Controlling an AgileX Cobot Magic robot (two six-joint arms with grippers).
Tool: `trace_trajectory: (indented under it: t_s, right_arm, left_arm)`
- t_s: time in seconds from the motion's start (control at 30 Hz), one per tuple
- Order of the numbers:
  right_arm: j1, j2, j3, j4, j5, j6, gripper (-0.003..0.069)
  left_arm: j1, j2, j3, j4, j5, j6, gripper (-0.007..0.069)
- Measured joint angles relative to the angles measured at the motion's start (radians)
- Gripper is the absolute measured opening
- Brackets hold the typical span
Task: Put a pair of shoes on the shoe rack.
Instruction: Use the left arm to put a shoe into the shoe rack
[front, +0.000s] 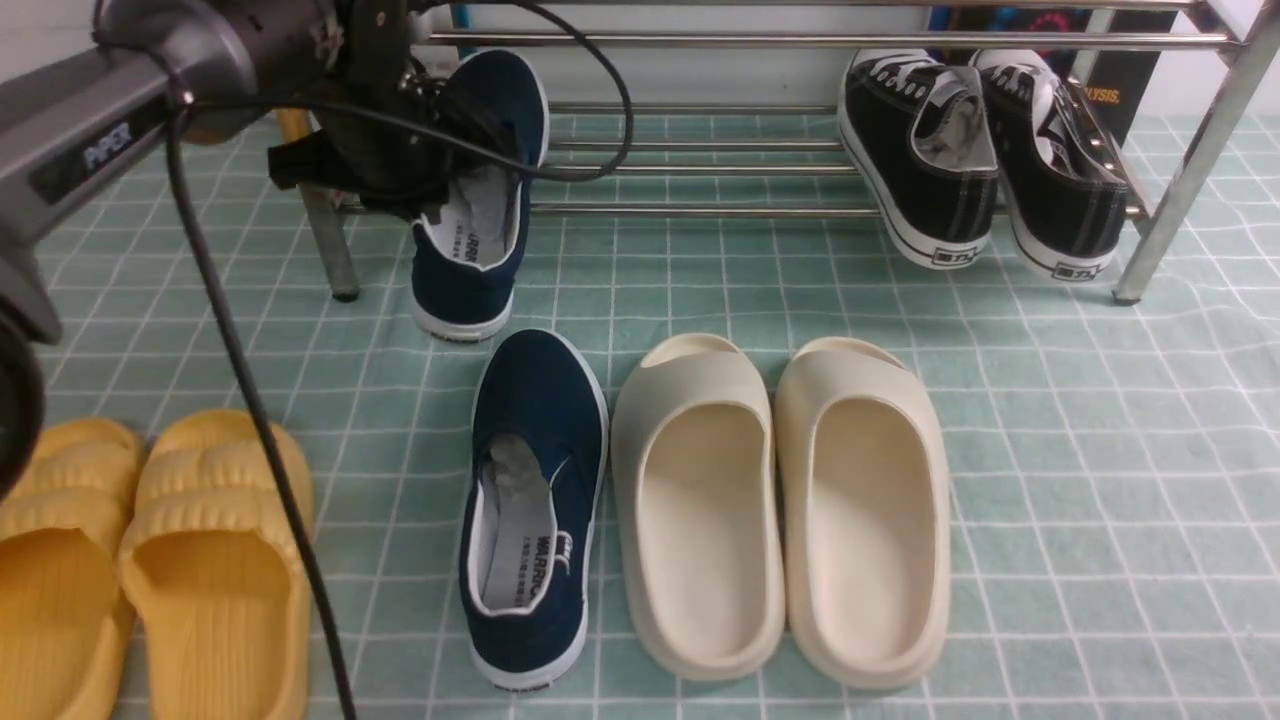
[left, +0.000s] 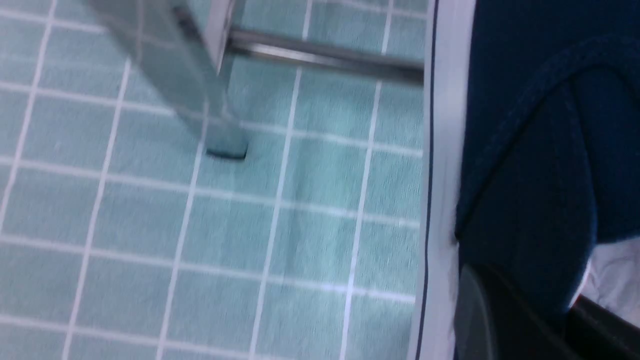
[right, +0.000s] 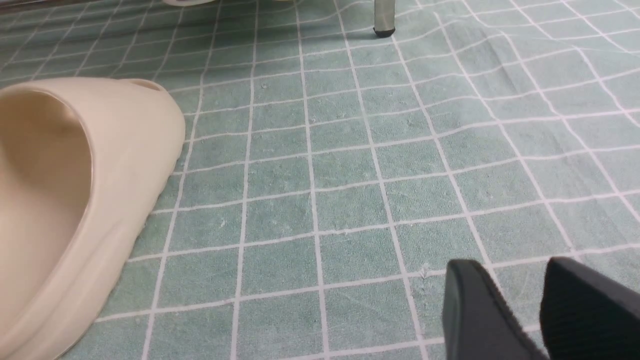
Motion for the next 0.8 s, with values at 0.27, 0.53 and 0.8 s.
trace_trajectory:
  t_s: [0.27, 0.53, 0.8]
  right_arm:
    - [0.000, 0.000, 0.000, 0.000, 0.000, 0.000, 0.0237]
    - [0.000, 0.000, 0.000, 0.000, 0.000, 0.000, 0.0237]
    - [0.000, 0.000, 0.000, 0.000, 0.000, 0.000, 0.0237]
  left_arm:
    - [0.000, 0.177, -0.245, 0.053, 0.082, 0.001, 0.0008]
    - [0.001, 0.238, -0.335, 0.115, 0.068, 0.008, 0.0008]
    - [0.044, 0.252, -0.341, 0.021, 0.056, 0.008, 0.0008]
